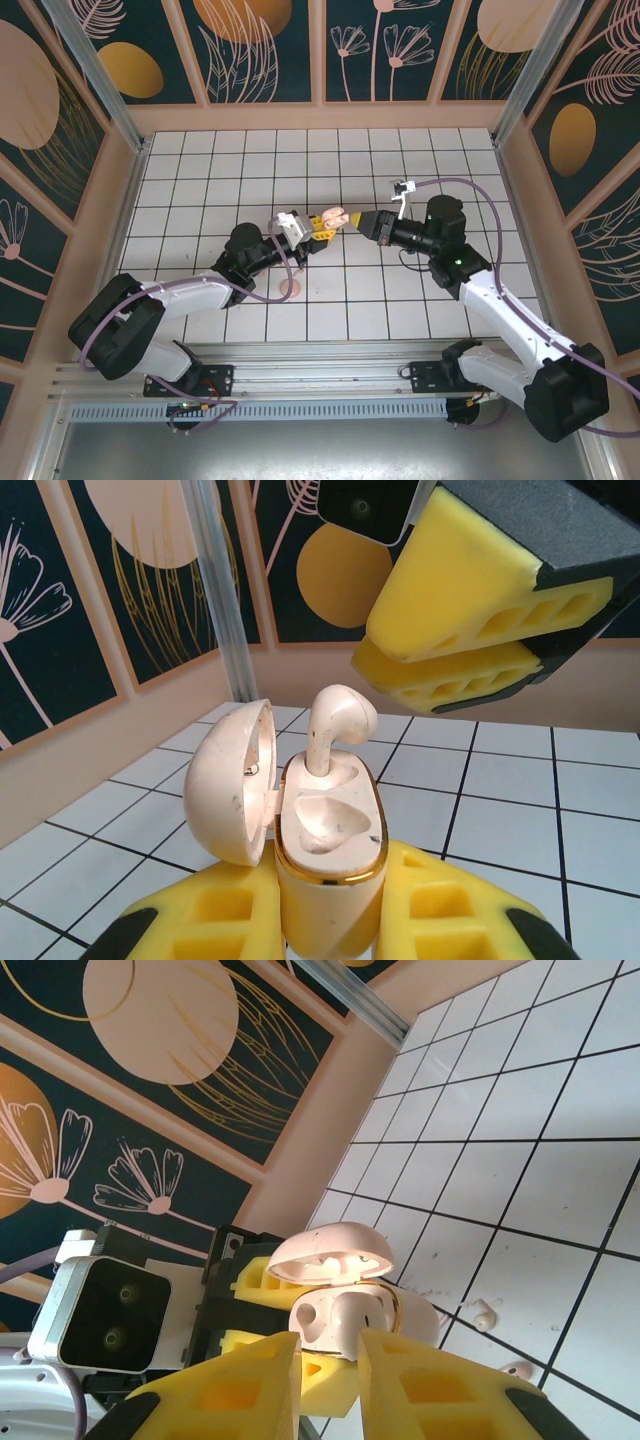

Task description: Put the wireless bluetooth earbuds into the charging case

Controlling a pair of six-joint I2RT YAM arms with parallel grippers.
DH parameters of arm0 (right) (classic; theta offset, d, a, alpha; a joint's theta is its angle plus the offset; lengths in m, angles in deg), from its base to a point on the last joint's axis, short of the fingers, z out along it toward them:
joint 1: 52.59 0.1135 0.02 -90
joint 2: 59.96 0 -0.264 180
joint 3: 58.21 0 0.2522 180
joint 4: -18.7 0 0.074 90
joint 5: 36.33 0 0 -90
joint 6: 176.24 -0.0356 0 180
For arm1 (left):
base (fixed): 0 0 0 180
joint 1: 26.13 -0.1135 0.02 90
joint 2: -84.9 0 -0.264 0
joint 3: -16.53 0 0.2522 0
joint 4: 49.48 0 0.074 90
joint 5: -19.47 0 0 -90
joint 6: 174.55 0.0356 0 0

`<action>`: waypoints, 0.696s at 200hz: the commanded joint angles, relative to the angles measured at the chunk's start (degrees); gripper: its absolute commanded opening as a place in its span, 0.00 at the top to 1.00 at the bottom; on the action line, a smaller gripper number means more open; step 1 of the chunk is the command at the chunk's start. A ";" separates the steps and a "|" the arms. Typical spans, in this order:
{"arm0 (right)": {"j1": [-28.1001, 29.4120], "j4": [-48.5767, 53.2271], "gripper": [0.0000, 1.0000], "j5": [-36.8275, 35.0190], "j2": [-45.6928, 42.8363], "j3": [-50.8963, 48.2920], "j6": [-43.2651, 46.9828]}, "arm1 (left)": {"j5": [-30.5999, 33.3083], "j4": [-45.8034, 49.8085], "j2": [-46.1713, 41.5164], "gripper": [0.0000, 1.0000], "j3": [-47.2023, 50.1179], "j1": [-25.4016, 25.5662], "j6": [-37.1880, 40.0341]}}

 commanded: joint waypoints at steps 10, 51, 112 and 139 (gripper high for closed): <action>0.04 -3.28 0.78 1.38 0.22 -0.99 -0.59 | -0.44 -2.13 -1.23 0.87 -1.68 0.34 0.61; 0.44 -3.98 0.78 1.82 1.03 -0.94 -0.66 | -0.34 -2.05 -1.18 0.87 -1.85 0.34 0.56; 1.35 -5.43 0.78 1.80 2.31 -0.94 -0.85 | -0.33 -1.86 -1.36 0.87 -1.85 0.35 0.54; 2.08 -6.01 0.79 2.08 2.44 -0.86 -0.91 | -0.32 -1.87 -1.37 0.87 -1.85 0.31 0.50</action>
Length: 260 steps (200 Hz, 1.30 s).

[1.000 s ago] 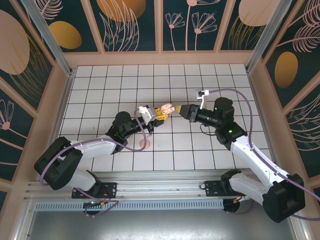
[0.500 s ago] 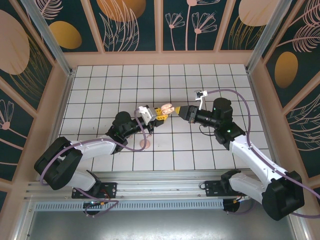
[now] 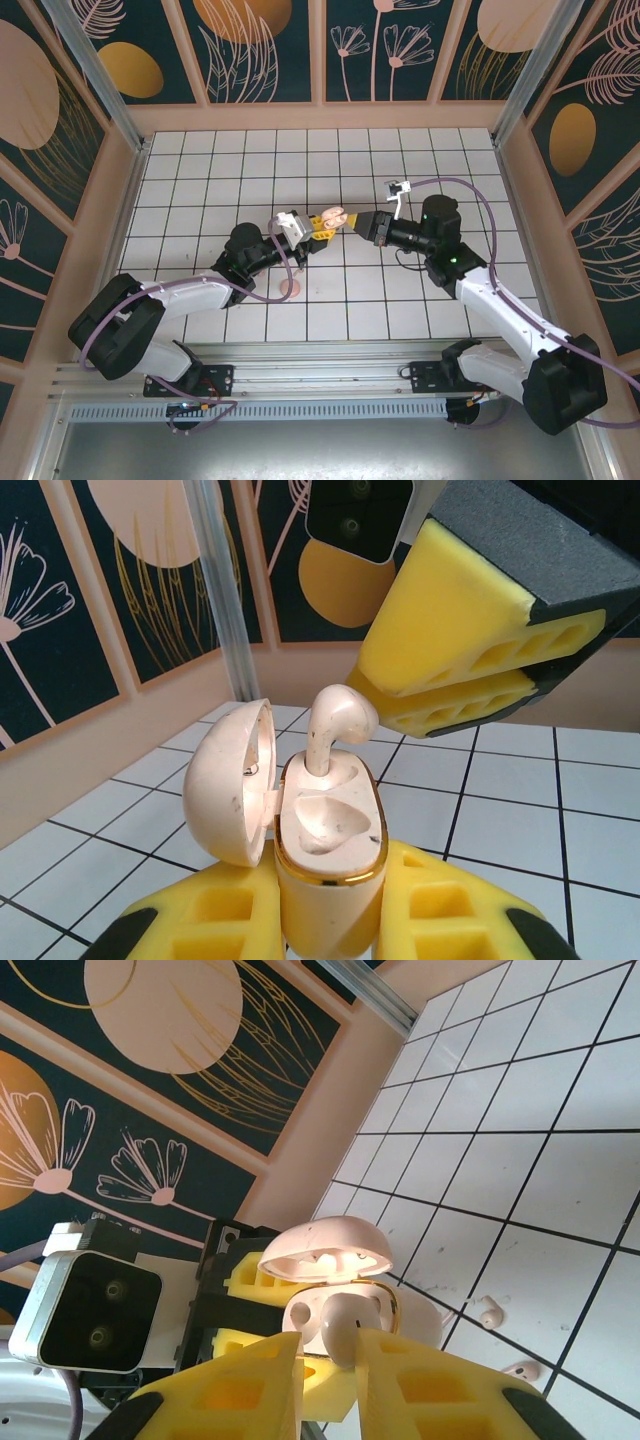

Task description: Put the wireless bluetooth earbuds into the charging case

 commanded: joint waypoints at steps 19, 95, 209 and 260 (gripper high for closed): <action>1.51 -3.48 0.79 1.18 0.47 -0.37 -0.51 | -0.50 -1.82 -1.32 0.87 -1.86 0.31 0.46; 2.92 -4.43 0.81 0.93 1.76 0.24 -0.69 | -0.43 -1.72 -1.44 0.87 -1.86 0.28 0.49; 2.39 5.24 0.69 -2.45 -2.32 3.26 3.77 | -0.56 -1.19 -1.71 0.87 -1.78 0.28 0.78; 0.96 9.08 0.62 -4.56 -0.27 6.18 5.39 | -0.55 -1.15 -2.01 0.87 -1.51 0.29 0.81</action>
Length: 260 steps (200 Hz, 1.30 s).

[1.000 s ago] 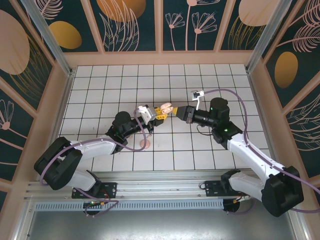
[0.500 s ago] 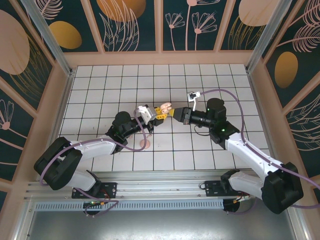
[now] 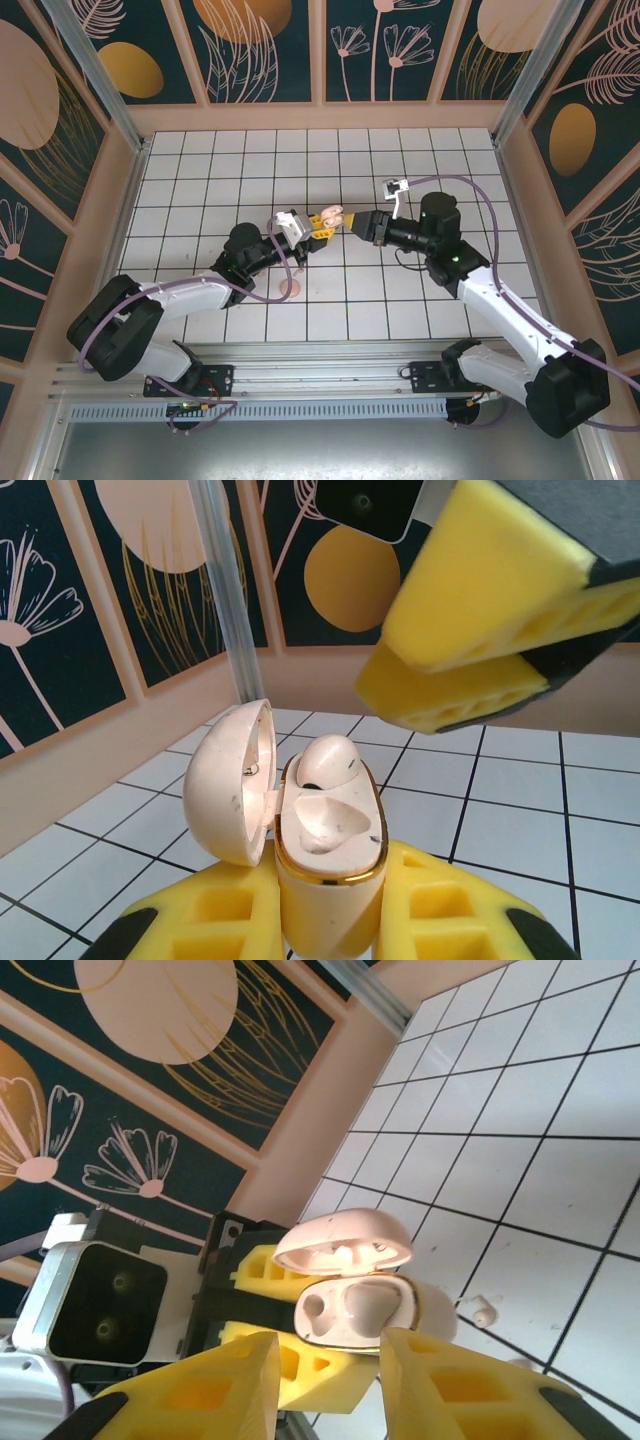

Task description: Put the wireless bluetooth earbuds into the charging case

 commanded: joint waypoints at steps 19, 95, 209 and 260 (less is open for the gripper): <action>-0.37 2.58 0.57 -2.53 2.14 3.43 2.03 | -1.21 -1.15 -1.60 0.87 -1.43 0.31 0.88; -0.01 1.86 0.56 -1.78 3.85 3.08 1.67 | -1.39 -1.06 -1.56 0.87 -1.50 0.33 0.98; -0.13 8.97 0.55 -7.68 0.87 5.31 3.48 | 3.33 5.47 -1.20 0.87 -4.64 -0.75 1.51; 0.89 13.79 0.55 -11.12 1.49 9.04 2.88 | -1.78 10.78 -1.95 0.87 -4.73 -7.47 -1.06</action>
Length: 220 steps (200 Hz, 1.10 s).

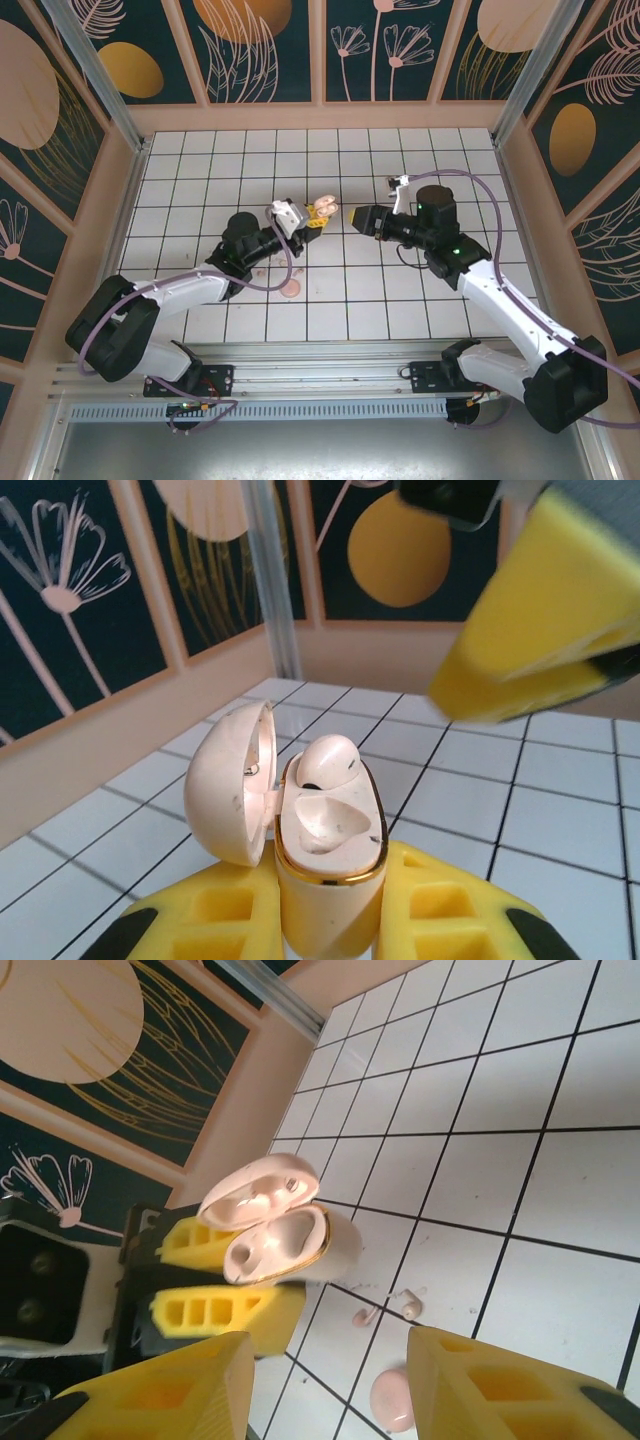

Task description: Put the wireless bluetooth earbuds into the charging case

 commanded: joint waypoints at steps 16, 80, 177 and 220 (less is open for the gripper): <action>2.02 6.73 0.55 -5.30 1.45 6.91 1.20 | -3.01 4.54 -2.05 0.87 -0.94 -4.97 -1.91; 10.03 19.52 0.55 -12.55 15.77 21.55 3.14 | -3.93 -0.16 -2.05 0.86 4.72 -13.35 -12.12; 18.28 35.23 0.56 -14.11 45.46 45.64 4.03 | -2.49 -2.29 -3.25 0.87 9.85 -25.41 -22.69; 20.13 40.07 0.57 -14.77 55.67 53.73 6.40 | -1.44 -2.47 -3.79 0.87 11.16 -27.99 -24.74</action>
